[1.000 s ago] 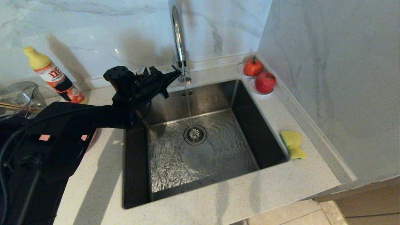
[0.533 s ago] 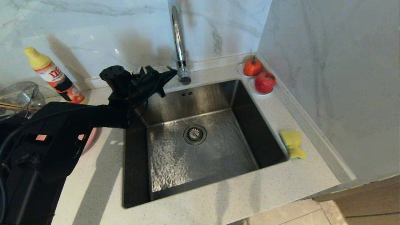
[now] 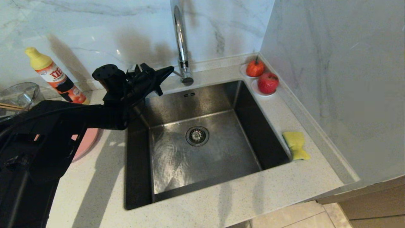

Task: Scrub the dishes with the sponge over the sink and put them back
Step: Turn off the faucet, then place the bowl on the plate

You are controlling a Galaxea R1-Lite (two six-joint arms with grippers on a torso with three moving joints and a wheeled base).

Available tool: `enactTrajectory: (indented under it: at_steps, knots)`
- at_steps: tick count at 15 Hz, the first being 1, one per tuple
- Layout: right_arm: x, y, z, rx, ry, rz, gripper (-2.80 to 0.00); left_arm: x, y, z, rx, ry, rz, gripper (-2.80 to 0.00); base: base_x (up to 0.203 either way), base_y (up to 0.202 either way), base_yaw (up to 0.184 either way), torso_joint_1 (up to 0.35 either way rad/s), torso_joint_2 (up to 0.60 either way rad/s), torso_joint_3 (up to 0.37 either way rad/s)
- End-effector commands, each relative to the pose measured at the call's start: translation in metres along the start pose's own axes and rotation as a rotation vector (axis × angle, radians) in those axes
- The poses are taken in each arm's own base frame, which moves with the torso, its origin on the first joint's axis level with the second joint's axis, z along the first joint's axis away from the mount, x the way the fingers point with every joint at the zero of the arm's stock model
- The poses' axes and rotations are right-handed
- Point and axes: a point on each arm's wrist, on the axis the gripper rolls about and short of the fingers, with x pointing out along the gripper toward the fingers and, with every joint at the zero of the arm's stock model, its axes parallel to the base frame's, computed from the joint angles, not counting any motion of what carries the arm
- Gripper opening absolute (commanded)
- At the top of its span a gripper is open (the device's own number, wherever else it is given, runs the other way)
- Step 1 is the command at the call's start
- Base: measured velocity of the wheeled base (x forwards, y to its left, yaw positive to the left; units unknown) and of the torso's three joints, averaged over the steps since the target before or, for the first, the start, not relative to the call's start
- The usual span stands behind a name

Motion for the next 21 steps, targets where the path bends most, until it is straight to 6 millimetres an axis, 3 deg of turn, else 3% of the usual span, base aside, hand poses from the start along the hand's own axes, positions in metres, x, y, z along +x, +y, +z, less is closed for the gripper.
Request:
enactTrajectory:
  at_steps: [1, 6, 8, 12, 16, 18, 21]
  knots:
    - [0.000, 0.000, 0.000, 0.000, 0.002, 0.000, -2.80, -0.009, -0.027, -0.011, 0.020, 0.038, -0.037, -2.80, 0.000, 0.000, 0.000, 0.000, 0.00, 0.000]
    - [0.000, 0.000, 0.000, -0.001, 0.002, 0.001, -2.80, -0.057, -0.119, -0.050, 0.178, 0.213, -0.159, -2.80, 0.000, 0.000, 0.000, 0.000, 0.00, 0.000]
    - [0.000, 0.000, 0.000, 0.000, 0.001, -0.002, -2.80, -0.082, -0.155, -0.055, 0.281, 0.305, -0.177, -2.80, 0.000, 0.000, 0.000, 0.000, 0.00, 0.000]
    - [0.000, 0.000, 0.000, 0.000, 0.001, 0.000, -2.80, -0.127, -0.208, -0.074, 0.382, 0.446, -0.165, -2.80, 0.000, 0.000, 0.000, 0.000, 0.00, 0.000]
    - [0.000, 0.000, 0.000, 0.000, 0.001, 0.000, -2.80, -0.143, -0.251, -0.089, 0.311, 0.463, -0.172, -2.80, 0.000, 0.000, 0.000, 0.000, 0.00, 0.000]
    - [0.000, 0.000, 0.000, 0.000, 0.001, 0.000, -2.80, -0.152, -0.282, -0.099, 0.193, 0.543, -0.133, -2.80, 0.000, 0.000, 0.000, 0.000, 0.00, 0.000]
    - [0.000, 0.000, 0.000, 0.000, -0.001, -0.001, -2.80, -0.177, -0.317, -0.112, 0.169, 0.596, -0.044, -2.80, 0.000, 0.000, 0.000, 0.000, 0.00, 0.000]
